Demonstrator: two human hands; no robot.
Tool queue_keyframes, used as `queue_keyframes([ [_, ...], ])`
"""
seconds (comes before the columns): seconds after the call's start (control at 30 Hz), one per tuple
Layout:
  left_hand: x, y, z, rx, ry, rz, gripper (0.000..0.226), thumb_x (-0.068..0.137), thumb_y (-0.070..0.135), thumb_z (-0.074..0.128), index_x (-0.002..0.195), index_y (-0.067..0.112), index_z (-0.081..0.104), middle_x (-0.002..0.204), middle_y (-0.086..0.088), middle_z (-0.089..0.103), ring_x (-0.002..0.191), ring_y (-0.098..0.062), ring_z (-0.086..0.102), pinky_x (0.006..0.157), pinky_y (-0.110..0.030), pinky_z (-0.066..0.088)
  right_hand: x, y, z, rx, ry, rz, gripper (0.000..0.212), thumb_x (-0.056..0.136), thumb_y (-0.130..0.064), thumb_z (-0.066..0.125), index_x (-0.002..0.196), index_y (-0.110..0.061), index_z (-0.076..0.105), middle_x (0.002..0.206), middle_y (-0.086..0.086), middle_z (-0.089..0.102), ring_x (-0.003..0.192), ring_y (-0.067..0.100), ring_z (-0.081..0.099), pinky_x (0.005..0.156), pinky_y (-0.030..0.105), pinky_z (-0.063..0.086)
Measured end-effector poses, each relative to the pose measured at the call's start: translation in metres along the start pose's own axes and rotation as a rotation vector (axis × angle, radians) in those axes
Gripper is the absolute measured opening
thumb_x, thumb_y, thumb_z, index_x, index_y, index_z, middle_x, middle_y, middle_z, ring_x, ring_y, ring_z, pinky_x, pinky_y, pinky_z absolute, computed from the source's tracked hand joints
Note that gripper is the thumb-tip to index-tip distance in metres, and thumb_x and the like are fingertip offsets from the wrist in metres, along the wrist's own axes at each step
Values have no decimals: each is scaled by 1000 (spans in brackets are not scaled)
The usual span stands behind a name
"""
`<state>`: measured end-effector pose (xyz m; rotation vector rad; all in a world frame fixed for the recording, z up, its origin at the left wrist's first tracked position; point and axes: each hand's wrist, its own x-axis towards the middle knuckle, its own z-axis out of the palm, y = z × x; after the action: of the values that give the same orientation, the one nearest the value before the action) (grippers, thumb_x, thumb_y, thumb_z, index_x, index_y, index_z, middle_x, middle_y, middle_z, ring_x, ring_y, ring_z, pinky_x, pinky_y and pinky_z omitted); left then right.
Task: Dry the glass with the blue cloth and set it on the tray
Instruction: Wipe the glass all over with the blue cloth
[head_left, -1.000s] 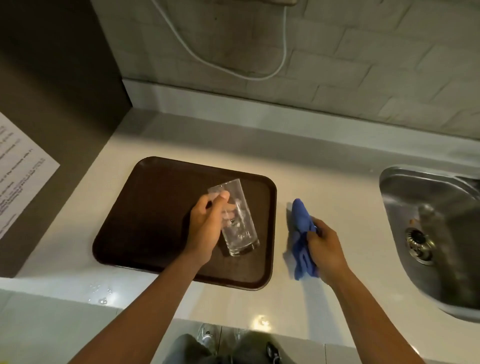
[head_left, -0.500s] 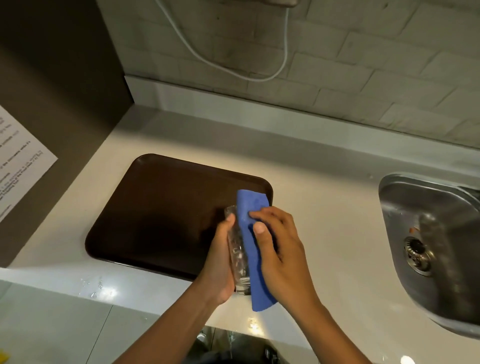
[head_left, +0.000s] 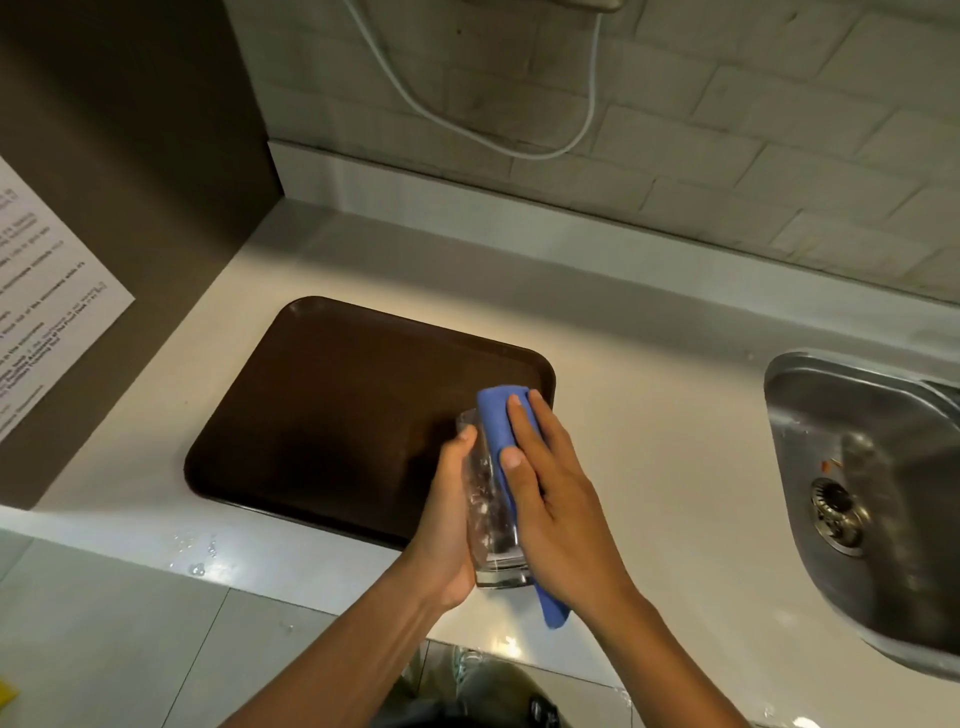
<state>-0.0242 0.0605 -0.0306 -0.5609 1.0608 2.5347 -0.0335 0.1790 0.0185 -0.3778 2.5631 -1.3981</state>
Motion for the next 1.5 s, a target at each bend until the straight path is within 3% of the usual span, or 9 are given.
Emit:
queue_keyframes([
  [0.13, -1, 4, 2, -58, -45, -7, 57, 94, 60, 50, 126, 18, 71, 114, -9, 78, 105, -23, 75, 77, -32, 62, -9, 1, 7, -125, 56, -91, 45, 100, -51, 41, 144, -58, 33, 157, -31, 12, 136, -5, 33, 109, 16, 36],
  [0.37, 0, -7, 5, -39, -40, -3, 53, 99, 58, 48, 131, 21, 68, 130, -20, 69, 121, -34, 66, 89, -41, 59, 6, -2, -2, -120, 182, -14, 48, 99, -47, 42, 147, -43, 41, 153, -19, 32, 125, -10, 41, 100, -2, 31],
  [0.5, 9, 8, 2, -93, -16, -11, 60, 96, 59, 49, 126, 12, 72, 120, -20, 74, 110, -32, 72, 78, -37, 62, -12, -1, 6, -166, 118, -114, 47, 99, -46, 41, 146, -45, 40, 158, -15, 26, 138, 4, 38, 112, 23, 39],
  [0.67, 9, 10, 5, -82, -52, 1, 54, 97, 56, 50, 126, 17, 72, 122, -19, 74, 113, -31, 71, 81, -37, 61, 3, 2, 0, -88, 149, -34, 46, 100, -41, 46, 146, -39, 45, 156, -16, 30, 129, -10, 39, 105, 2, 31],
  [0.77, 12, 12, 6, -94, -10, 9, 54, 100, 56, 44, 125, 18, 72, 123, -17, 74, 113, -29, 71, 81, -36, 61, 15, -3, 0, -118, 149, -56, 44, 101, -41, 46, 146, -42, 43, 156, -17, 31, 131, -2, 41, 107, 13, 37],
  [0.9, 13, 20, -10, -78, 44, 36, 62, 98, 61, 35, 102, 22, 83, 101, -14, 80, 91, -25, 77, 70, -36, 64, -7, 6, 18, -162, 51, -107, 45, 100, -43, 43, 144, -43, 44, 156, -16, 29, 131, -5, 39, 106, 3, 31],
  [1.03, 3, 16, -12, -27, 61, 20, 57, 101, 61, 35, 116, 25, 77, 111, -15, 78, 101, -28, 75, 80, -40, 63, 20, 2, 16, -87, 101, -28, 41, 101, -42, 44, 142, -44, 45, 154, -16, 33, 119, -15, 40, 100, -2, 31],
  [1.23, 8, 38, -25, -22, 62, 89, 57, 82, 67, 46, 94, 28, 85, 97, -9, 81, 87, -22, 78, 67, -34, 64, 1, 0, 28, -104, 7, -146, 45, 100, -43, 44, 145, -47, 42, 158, -18, 25, 138, 1, 36, 111, 14, 35],
  [1.5, 4, 33, -16, -44, 107, 78, 51, 97, 62, 45, 110, 26, 80, 108, -5, 80, 99, -20, 77, 75, -32, 63, 33, -4, 24, -64, 83, -107, 43, 102, -42, 46, 145, -45, 43, 153, -15, 34, 131, 8, 45, 105, 31, 48],
])
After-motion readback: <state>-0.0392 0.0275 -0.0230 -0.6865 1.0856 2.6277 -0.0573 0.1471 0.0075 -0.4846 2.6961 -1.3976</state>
